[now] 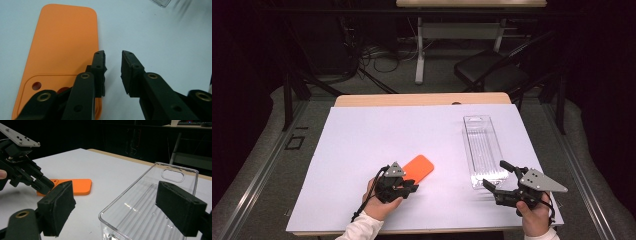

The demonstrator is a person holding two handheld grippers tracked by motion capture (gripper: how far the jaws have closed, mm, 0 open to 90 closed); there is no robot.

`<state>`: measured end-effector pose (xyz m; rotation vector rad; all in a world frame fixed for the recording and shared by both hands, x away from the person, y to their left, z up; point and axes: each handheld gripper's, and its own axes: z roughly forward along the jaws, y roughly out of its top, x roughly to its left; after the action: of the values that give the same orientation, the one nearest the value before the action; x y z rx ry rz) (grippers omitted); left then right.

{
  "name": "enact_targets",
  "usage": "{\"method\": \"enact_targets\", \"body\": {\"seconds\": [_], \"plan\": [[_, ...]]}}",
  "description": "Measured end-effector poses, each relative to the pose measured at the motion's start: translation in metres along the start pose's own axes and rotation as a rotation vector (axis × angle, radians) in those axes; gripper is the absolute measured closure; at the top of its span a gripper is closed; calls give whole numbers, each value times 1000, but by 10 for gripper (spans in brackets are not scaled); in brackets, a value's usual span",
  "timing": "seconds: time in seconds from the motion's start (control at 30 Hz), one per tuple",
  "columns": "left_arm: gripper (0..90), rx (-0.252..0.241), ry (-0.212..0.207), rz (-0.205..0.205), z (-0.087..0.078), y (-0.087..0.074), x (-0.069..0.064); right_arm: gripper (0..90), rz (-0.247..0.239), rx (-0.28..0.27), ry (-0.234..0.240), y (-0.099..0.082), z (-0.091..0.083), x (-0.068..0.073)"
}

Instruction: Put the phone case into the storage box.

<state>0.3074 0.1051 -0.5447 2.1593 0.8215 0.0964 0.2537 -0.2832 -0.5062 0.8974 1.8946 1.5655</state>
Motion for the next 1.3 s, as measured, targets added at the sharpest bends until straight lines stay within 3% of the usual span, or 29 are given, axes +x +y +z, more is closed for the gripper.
{"method": "enact_targets", "body": {"seconds": [0.17,0.27,0.33,0.5,0.7,0.83,1.0,1.2,1.3], "plan": [[598,-21,23,20,0,1,-1,144,0,-2,1,0,0,0],[462,-55,41,41,-2,2,-2,144,2,-5,2,-1,0,-1],[428,-67,59,53,-4,2,-2,144,0,-5,1,-1,0,-1],[412,-95,59,9,-9,3,2,144,0,-4,2,-1,0,-1],[395,-108,82,-12,-17,4,10,144,3,-1,1,-1,0,-1],[317,-98,75,-36,-19,4,15,144,4,5,1,-1,0,-1],[214,-100,114,-22,-20,4,17,144,2,4,1,-1,0,-1],[97,-106,105,-55,-18,3,23,144,1,2,3,-1,1,-1],[8,-100,102,-47,-17,3,24,144,2,0,4,-1,1,-1]]}}
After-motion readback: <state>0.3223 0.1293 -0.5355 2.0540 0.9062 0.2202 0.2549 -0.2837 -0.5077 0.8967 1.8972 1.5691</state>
